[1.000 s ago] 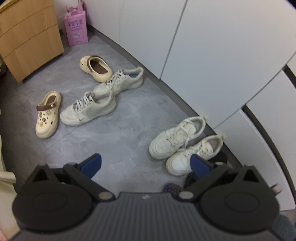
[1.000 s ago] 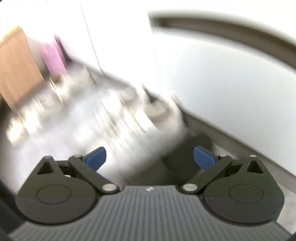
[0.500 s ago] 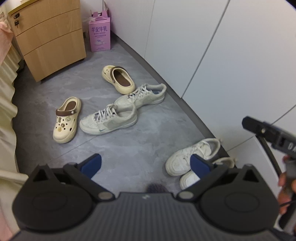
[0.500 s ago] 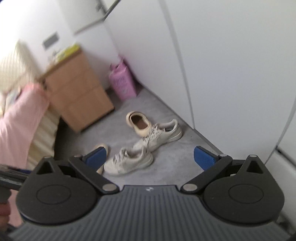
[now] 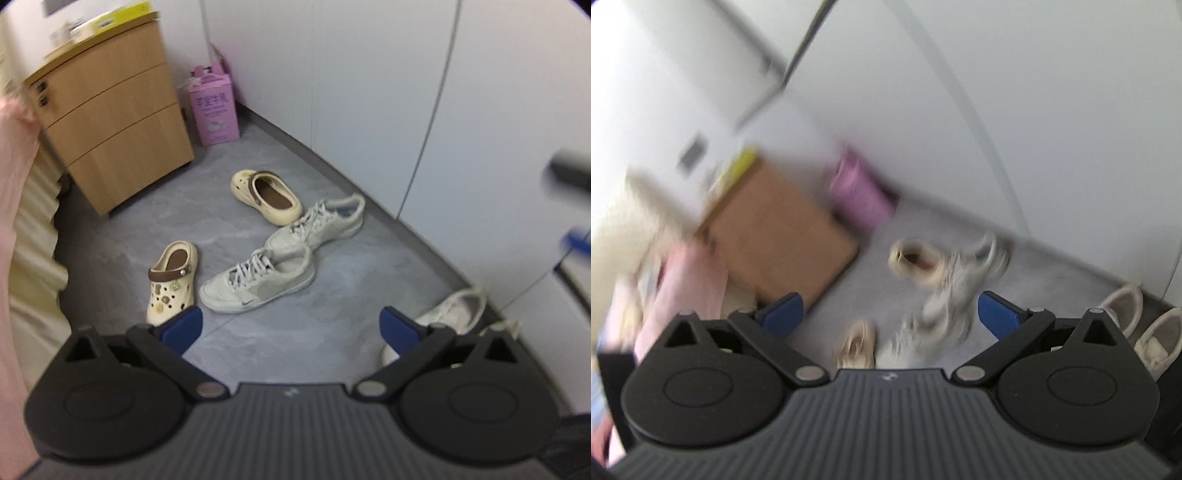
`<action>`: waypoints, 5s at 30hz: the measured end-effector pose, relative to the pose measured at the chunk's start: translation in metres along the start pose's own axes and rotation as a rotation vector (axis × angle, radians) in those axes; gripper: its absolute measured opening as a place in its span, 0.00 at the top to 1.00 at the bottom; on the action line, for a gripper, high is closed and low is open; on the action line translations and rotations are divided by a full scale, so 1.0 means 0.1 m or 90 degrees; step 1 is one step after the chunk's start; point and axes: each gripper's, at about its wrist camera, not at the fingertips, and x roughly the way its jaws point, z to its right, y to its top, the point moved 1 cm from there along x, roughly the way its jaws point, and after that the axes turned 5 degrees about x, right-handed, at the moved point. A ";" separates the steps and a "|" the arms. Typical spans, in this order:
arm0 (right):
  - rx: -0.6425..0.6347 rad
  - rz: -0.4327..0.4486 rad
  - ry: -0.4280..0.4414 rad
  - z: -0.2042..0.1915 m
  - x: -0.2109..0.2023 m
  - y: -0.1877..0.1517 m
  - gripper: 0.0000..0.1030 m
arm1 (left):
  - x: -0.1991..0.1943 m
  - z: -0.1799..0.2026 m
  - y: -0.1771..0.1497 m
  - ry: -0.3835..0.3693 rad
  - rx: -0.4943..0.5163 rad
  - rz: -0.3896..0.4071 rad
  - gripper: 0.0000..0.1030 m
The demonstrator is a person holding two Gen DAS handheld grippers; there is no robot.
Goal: Organize scattered shoes
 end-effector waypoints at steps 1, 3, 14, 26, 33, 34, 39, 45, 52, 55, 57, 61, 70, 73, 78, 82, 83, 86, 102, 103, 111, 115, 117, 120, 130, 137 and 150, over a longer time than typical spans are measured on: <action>0.005 0.015 -0.007 0.00 -0.03 -0.01 0.00 | 0.09 -0.03 0.01 0.005 0.005 -0.017 0.00; 0.011 0.011 0.008 0.00 -0.05 -0.01 0.00 | 0.31 -0.12 0.05 0.013 0.004 -0.051 0.00; 0.117 -0.098 0.098 -0.04 0.17 -0.13 0.00 | 2.37 -0.29 0.22 0.024 0.210 -0.076 0.00; 0.203 -0.119 0.072 -0.23 1.27 0.04 0.00 | 4.18 -0.30 0.41 0.000 0.375 -0.125 0.04; 0.236 -0.132 0.037 -0.18 1.72 0.09 0.00 | 4.66 -0.20 0.36 -0.071 0.433 -0.204 0.00; 0.237 -0.132 0.029 -0.16 1.76 0.11 0.00 | 4.69 -0.17 0.32 -0.071 0.454 -0.201 0.00; 0.252 -0.121 -0.003 -0.10 1.81 0.11 0.00 | 4.82 -0.15 0.34 -0.060 0.410 -0.249 0.01; 0.239 -0.131 0.022 -0.15 1.78 0.06 0.00 | 4.73 -0.07 0.35 -0.084 0.286 -0.315 0.07; 0.221 -0.104 -0.002 -0.14 1.68 0.10 0.00 | 4.14 0.06 0.25 -0.133 0.191 -0.309 0.19; 0.204 -0.091 -0.009 -0.15 1.64 0.12 0.00 | 3.65 0.08 0.29 -0.084 0.226 -0.253 0.04; 0.192 -0.082 -0.014 -0.16 1.61 0.14 0.00 | 3.31 0.04 0.33 -0.085 0.223 -0.245 0.01; 0.168 -0.064 -0.022 -0.17 1.56 0.17 0.00 | 2.54 -0.16 0.47 -0.091 0.173 -0.225 0.00; 0.149 -0.061 -0.057 -0.02 1.44 0.27 0.00 | 0.89 -0.03 0.70 -0.005 0.162 -0.135 0.00; 0.163 -0.044 -0.081 0.13 1.33 0.34 0.00 | 0.51 0.06 0.65 -0.043 0.142 -0.107 0.00; 0.165 -0.029 -0.093 0.34 1.21 0.44 0.00 | 0.06 0.13 0.54 -0.122 0.102 -0.071 0.00; 0.168 -0.017 -0.103 0.51 1.10 0.53 0.00 | -0.16 0.12 0.50 -0.165 0.082 -0.049 0.00; 0.168 -0.014 -0.106 0.55 1.08 0.54 0.00 | -0.16 0.14 0.49 -0.173 0.083 -0.051 0.00; 0.162 -0.022 -0.111 0.58 1.10 0.56 0.00 | -0.16 0.20 0.45 -0.190 0.094 -0.067 0.00; 0.159 -0.061 -0.082 0.51 1.17 0.49 0.00 | -0.16 0.26 0.36 -0.236 0.095 -0.101 0.00; 0.159 -0.061 -0.083 0.51 1.16 0.49 0.00 | -0.17 0.25 0.36 -0.234 0.093 -0.100 0.00; 0.156 -0.069 -0.086 0.50 1.16 0.49 0.00 | -0.14 0.25 0.34 -0.227 0.090 -0.121 0.00; 0.146 -0.076 -0.086 0.48 1.18 0.48 0.00 | -0.13 0.24 0.36 -0.224 0.086 -0.119 0.00; 0.141 -0.080 -0.086 0.46 1.19 0.48 0.00 | -0.13 0.23 0.36 -0.219 0.082 -0.111 0.00; 0.133 -0.085 -0.086 0.44 1.20 0.47 0.00 | -0.07 0.22 0.38 -0.205 0.076 -0.114 0.00; 0.102 -0.122 -0.103 0.38 1.35 0.40 0.00 | -0.08 0.06 0.58 -0.086 0.057 -0.024 0.00; 0.072 -0.173 -0.113 0.32 1.46 0.33 0.00 | -0.03 0.10 0.57 -0.070 0.056 -0.040 0.00; 0.046 -0.267 -0.157 0.28 1.75 0.18 0.00 | -0.14 -0.15 0.64 -0.006 -0.005 0.004 0.00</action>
